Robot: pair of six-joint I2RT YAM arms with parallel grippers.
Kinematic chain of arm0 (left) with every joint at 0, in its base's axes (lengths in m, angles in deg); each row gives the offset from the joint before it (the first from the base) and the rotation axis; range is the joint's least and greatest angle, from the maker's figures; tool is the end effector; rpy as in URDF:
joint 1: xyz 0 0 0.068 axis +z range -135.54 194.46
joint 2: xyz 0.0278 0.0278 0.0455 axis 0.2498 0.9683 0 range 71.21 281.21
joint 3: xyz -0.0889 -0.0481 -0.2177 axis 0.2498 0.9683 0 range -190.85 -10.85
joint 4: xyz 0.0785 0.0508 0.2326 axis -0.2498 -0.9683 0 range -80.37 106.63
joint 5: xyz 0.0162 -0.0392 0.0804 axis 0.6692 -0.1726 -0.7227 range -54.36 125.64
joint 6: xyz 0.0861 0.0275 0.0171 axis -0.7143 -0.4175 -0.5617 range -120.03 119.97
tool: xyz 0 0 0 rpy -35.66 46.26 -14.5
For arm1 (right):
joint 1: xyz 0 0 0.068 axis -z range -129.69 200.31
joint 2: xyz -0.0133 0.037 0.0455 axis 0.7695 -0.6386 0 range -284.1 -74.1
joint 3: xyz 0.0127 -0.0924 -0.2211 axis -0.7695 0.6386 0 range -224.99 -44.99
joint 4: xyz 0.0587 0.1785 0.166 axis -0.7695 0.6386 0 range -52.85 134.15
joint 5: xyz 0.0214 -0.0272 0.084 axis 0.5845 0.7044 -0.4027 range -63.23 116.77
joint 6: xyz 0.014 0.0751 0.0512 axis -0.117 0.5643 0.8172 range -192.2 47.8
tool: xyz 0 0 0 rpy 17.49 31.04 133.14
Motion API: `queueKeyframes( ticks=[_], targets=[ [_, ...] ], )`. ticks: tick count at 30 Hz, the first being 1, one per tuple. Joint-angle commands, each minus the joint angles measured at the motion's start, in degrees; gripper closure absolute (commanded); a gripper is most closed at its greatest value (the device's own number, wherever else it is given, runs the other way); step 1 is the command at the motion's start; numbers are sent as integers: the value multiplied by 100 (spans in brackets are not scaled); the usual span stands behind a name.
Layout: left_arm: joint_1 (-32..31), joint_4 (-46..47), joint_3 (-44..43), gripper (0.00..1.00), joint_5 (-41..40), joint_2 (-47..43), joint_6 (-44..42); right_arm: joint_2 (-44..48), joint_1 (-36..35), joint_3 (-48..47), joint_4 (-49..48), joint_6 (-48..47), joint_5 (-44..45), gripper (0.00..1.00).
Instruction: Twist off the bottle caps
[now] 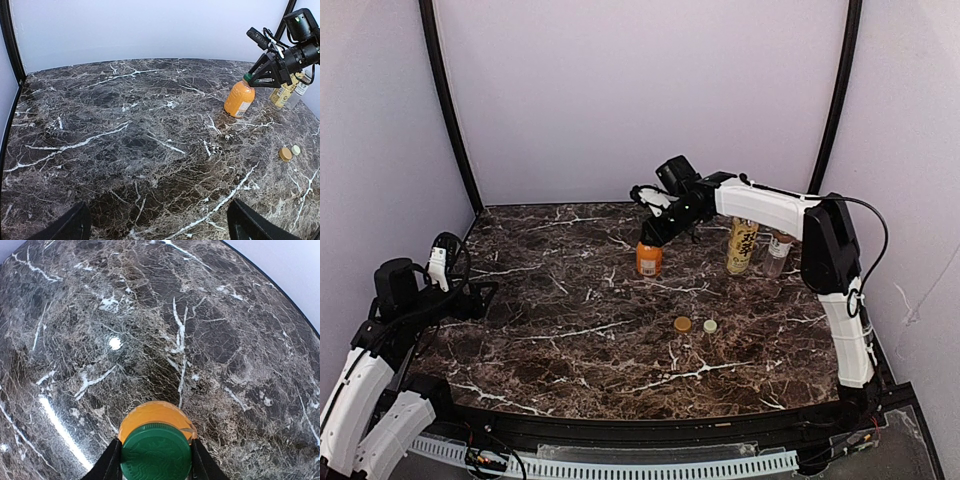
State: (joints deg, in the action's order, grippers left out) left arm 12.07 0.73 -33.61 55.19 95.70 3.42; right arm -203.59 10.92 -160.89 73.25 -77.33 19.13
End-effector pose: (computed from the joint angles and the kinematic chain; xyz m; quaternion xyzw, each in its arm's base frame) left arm 0.1892 -0.0356 0.2157 0.0929 0.7963 -0.1666 0.5740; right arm 0.3856 0.3309 0.1755 -0.3760 0.8582 0.1610 0.3100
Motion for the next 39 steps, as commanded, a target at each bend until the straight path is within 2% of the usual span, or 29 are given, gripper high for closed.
queueKeyframes(
  ticks=[1, 4, 10, 12, 15, 18, 21, 27, 31, 35, 39],
  targets=[
    [46, 55, 74, 5, 78, -51, -117, -103, -36, -10, 42, 12, -31, 84],
    [46, 6, 30, 6, 36, -43, -237, -50, -35, -116, 193, 24, -201, 100],
    [22, -345, -496, 8, 248, 319, -944, 693, -127, -126, 145, 485, -1369, 100],
    [-78, -546, -793, 9, -64, 611, -1286, 1117, -276, 191, -343, 759, -1705, 100],
    [-596, -883, -1178, 9, -319, 1103, -2013, 1677, -601, 777, -1247, 1110, -1862, 100],
    [-1110, -1187, -1757, 2, 239, 1464, -2207, 1961, -909, 1132, -2026, 1513, -2041, 100],
    [-1426, -1237, -2239, 1, 501, 1964, -2190, 2041, -1277, 1194, -2517, 1723, -2016, 100],
    [-2140, -1649, -3222, 1, 400, 2708, -2915, 1973, -1693, 938, -2754, 1948, -2022, 100],
    [-2218, -1414, -3451, 1, 496, 2896, -2865, 2017, -1868, 932, -2850, 1961, -1899, 100],
    [-2443, -1563, -3526, 1, 507, 3043, -2984, 1995, -1981, 942, -3009, 2049, -1900, 100],
    [-2579, -1410, -3568, 2, 563, 3156, -2746, 1916, -2040, 895, -3081, 2089, -1940, 100]
  ],
)
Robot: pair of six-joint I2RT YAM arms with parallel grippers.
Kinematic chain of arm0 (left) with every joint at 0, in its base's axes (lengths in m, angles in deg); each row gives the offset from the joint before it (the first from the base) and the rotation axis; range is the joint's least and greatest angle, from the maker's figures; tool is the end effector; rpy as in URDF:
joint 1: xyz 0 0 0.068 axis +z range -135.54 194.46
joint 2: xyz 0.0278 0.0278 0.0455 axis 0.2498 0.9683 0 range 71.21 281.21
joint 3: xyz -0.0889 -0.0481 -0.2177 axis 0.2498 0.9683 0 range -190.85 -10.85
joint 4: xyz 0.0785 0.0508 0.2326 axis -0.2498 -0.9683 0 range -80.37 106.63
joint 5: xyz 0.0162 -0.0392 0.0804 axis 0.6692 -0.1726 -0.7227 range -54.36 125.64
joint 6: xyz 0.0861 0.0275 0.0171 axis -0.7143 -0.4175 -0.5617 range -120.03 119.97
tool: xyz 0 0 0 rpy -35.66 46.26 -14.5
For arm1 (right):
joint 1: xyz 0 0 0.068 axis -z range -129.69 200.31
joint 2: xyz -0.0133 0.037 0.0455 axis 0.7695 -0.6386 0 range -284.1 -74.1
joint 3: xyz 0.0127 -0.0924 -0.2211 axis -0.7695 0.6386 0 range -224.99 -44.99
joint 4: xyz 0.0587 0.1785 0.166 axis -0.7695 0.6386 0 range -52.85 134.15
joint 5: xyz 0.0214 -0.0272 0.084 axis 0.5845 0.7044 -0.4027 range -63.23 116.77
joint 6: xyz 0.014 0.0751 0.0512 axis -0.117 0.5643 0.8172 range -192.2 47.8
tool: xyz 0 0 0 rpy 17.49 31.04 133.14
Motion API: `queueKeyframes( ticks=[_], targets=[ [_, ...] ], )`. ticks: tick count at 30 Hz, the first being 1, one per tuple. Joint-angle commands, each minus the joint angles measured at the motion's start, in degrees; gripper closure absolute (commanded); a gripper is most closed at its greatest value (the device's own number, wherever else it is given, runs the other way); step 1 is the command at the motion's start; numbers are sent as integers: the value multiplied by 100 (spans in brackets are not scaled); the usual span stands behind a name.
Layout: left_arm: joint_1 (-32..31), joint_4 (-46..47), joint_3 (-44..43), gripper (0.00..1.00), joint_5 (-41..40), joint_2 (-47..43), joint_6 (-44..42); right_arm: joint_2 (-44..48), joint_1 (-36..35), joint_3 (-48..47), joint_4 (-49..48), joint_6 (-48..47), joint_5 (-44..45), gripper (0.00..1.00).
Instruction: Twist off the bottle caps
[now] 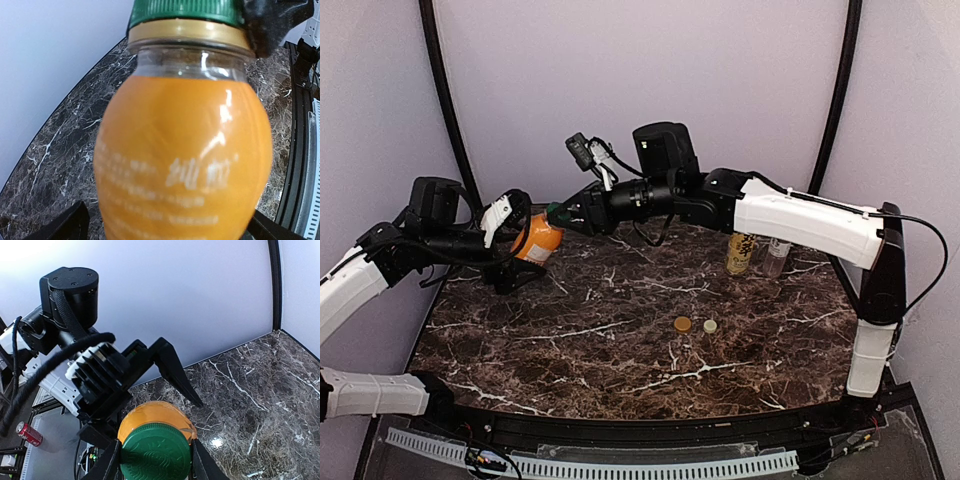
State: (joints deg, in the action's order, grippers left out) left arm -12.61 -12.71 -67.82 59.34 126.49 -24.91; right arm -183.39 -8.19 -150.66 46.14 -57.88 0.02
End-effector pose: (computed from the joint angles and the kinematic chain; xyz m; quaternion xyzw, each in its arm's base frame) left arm 0.2103 -0.1448 0.2999 0.4624 0.7062 -0.1854 0.5031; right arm 0.2174 0.4261 0.3433 -0.4195 0.6493 0.5063 0.3822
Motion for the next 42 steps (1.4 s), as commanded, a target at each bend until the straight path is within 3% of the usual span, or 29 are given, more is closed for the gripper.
queueKeyframes(
  ticks=[1, 11, 18, 19, 22, 23, 32, 40, 42],
  targets=[
    [-113, -20, -174, 3, 150, 100, 181, -109, -142, -115, -391, 167, -45, 100],
    [-112, 225, -392, 24, 468, 175, 532, -110, -161, -53, -466, 182, -108, 100],
    [-106, 221, -415, 47, 595, 178, 526, -83, -143, 2, -354, 144, -139, 99],
    [-106, 208, -401, 48, 557, 176, 514, -79, -125, 2, -306, 181, -179, 84],
    [-107, 222, -383, 50, 183, 117, 184, -34, -3, 118, -301, 523, -440, 9],
    [-106, 241, -380, 50, -126, 102, 40, -12, 57, 181, -332, 697, -569, 2],
    [-332, 1232, -46, 57, -2565, -95, -2275, 55, 243, 662, -943, 1843, -828, 1],
    [-778, 1987, 538, 59, -3323, -226, -3472, 166, 362, 822, -1315, 2161, -567, 2],
    [-864, 2178, 644, 59, -3406, -237, -3582, 188, 364, 888, -1384, 2192, -373, 7]
  ],
)
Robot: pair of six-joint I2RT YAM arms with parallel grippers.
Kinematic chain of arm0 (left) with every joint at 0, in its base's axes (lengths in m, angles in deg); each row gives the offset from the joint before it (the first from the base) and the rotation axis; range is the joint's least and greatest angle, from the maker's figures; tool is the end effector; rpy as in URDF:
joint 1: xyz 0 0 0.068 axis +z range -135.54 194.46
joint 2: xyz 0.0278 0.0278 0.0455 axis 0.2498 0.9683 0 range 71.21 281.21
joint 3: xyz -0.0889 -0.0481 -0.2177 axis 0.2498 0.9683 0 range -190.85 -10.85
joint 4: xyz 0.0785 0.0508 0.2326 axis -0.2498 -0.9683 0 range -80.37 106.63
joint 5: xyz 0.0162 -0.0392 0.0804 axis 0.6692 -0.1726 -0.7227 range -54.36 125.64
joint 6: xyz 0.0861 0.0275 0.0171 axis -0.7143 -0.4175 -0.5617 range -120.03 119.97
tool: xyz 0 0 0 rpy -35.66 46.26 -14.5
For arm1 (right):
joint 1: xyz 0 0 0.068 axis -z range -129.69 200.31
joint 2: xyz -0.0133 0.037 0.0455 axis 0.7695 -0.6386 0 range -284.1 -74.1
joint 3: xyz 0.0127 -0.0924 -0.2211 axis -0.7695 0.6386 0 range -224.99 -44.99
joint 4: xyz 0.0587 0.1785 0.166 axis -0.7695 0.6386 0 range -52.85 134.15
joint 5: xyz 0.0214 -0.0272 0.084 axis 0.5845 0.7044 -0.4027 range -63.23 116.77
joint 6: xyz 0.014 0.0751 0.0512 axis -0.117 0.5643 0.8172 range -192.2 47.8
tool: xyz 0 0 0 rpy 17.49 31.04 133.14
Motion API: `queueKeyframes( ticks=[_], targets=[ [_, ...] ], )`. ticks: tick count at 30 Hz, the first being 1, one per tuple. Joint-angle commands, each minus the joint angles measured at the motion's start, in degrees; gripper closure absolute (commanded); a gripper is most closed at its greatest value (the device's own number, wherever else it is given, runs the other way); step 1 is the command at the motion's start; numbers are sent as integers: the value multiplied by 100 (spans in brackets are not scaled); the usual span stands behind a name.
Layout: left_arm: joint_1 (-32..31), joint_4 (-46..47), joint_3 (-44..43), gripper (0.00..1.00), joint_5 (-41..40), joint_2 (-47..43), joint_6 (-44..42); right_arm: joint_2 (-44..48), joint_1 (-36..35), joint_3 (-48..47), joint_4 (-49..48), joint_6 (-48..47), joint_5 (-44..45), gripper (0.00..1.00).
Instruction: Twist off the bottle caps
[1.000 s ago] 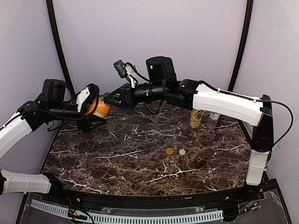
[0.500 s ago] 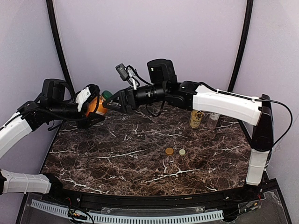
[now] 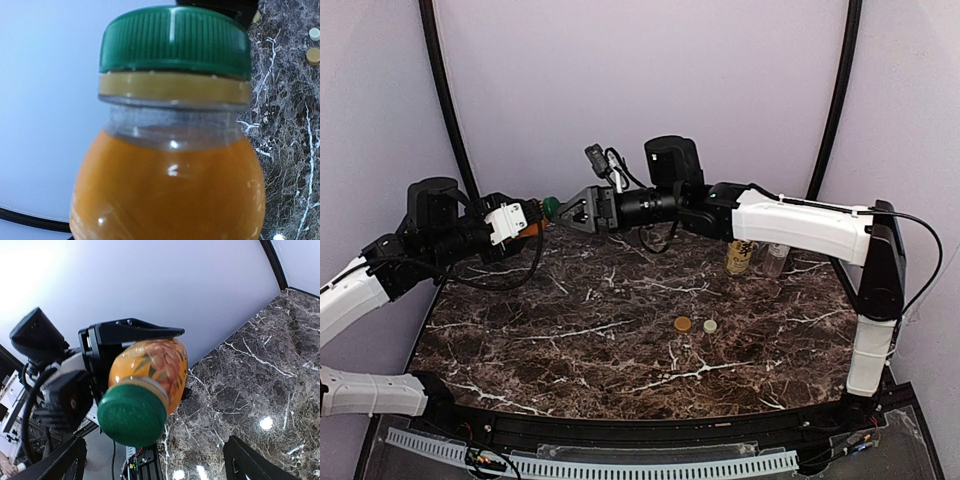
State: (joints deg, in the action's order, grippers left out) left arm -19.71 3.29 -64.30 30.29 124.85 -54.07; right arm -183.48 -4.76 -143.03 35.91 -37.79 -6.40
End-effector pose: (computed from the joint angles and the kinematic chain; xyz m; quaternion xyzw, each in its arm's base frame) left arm 0.2270 -0.1448 0.3213 0.5254 0.5835 0.1427 0.6025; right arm 0.2365 0.4177 0.3182 -0.3120 0.6900 0.5886 0.2830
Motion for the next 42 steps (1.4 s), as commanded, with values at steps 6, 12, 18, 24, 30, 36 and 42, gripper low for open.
queueKeyframes(
  ticks=[6, 12, 18, 24, 30, 36, 42],
  targets=[
    [-291, 646, 354, 59, -561, -43, -773, 97, 31, 147, -567, 360, 352, 33],
    [-322, 666, 397, 59, -613, -29, -790, -43, 31, 110, -749, 554, 154, 37],
    [-335, 714, 458, 59, -636, -21, -786, -54, -42, -18, -665, 439, 67, 36],
    [-336, 733, 464, 59, -651, -12, -779, -146, -74, -98, -575, 423, 9, 39],
    [-336, 766, 476, 60, -652, -12, -790, -331, -135, -369, -335, 359, -76, 39],
    [-335, 765, 491, 60, -661, -37, -789, -321, -135, -343, -298, 301, -33, 62],
    [-334, 693, 516, 62, -605, -75, -663, -259, -136, -335, -120, 41, 54, 100]
  ],
)
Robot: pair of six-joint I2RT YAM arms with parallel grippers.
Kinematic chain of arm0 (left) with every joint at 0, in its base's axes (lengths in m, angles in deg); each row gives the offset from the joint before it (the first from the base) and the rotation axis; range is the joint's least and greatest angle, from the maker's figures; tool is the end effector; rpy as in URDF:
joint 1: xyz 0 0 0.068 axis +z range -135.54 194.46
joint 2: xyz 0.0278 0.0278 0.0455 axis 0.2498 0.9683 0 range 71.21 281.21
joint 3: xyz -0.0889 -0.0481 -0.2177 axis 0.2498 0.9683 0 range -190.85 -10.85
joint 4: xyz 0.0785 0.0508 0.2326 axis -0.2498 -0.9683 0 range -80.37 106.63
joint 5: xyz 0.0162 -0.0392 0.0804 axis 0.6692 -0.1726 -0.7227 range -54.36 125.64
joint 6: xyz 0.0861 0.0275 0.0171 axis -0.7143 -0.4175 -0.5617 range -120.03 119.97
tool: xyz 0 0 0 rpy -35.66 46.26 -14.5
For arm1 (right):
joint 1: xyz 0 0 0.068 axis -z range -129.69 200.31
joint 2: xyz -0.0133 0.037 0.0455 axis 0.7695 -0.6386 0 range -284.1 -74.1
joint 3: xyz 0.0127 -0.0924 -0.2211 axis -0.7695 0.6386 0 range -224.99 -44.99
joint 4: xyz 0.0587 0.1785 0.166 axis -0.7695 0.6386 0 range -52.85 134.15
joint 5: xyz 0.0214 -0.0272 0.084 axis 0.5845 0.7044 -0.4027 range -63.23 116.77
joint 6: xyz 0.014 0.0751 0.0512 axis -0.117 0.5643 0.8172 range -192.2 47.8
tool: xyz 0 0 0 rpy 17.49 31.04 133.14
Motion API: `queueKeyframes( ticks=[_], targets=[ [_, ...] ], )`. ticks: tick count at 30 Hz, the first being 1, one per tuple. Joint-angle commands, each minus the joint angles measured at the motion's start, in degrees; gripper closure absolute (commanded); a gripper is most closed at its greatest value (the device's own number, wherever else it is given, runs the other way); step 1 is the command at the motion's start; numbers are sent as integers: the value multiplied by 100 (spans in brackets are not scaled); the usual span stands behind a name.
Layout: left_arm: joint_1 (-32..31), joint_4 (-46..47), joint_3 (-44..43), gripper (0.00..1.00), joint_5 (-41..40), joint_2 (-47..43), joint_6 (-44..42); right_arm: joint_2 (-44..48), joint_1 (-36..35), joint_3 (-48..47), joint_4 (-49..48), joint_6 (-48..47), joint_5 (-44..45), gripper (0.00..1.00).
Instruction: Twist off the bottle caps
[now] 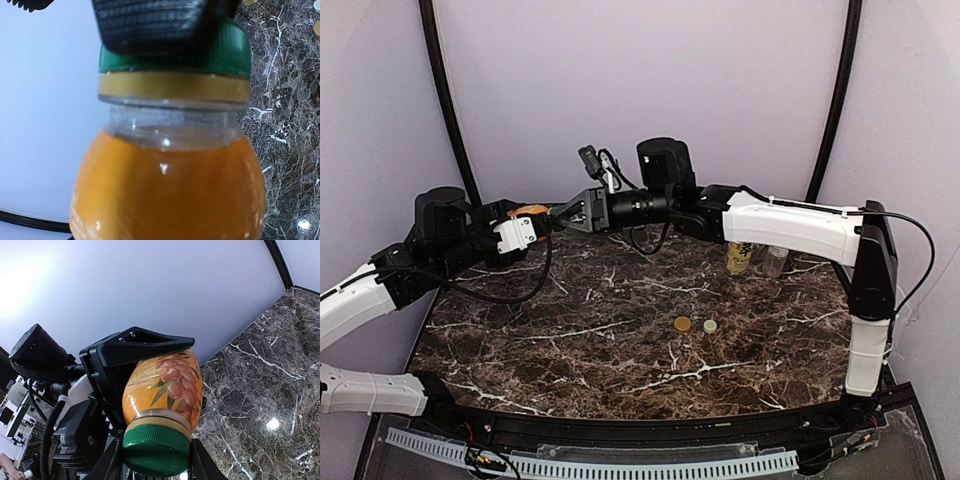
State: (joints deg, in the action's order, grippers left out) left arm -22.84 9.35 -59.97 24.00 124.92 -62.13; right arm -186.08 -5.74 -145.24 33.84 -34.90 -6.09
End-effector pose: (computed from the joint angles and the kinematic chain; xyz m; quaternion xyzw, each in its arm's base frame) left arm 0.2272 -0.1522 0.3081 0.5479 0.5483 0.2114 0.5954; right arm 0.2357 0.4304 0.3169 -0.3006 0.6865 0.6028 0.2741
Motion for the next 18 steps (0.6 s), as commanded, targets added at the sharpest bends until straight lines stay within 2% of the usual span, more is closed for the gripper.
queueKeyframes(
  ticks=[1, 3, 5, 8, 9, 10, 13, 18],
  targets=[
    [-22, 17, 38, 65, 67, -87, 297, 51, -37, -82, 130, -405, 39, 100],
    [-19, -473, -126, 69, 372, -84, 669, 193, -46, 10, 169, -1153, -179, 100],
    [-11, -1366, -361, 72, 1159, -58, 1101, 352, -72, 102, 299, -2100, -618, 100],
    [-10, -2813, -654, 72, 2965, 17, 1654, 649, -189, 334, 920, -3665, -1044, 100],
    [-8, -3007, -742, 71, 3680, 30, 1923, 747, -268, 437, 1075, -4188, -1149, 100],
    [-13, -3266, -771, 71, 3995, 44, 2212, 839, -350, 604, 1246, -4721, -1254, 100],
    [3, -3358, -785, 72, 5012, 55, 2779, 1071, -597, 881, 1590, -6117, -1127, 100],
    [47, -3390, -788, 75, 5558, 92, 3104, 1250, -865, 924, 1953, -7571, -320, 100]
  ],
)
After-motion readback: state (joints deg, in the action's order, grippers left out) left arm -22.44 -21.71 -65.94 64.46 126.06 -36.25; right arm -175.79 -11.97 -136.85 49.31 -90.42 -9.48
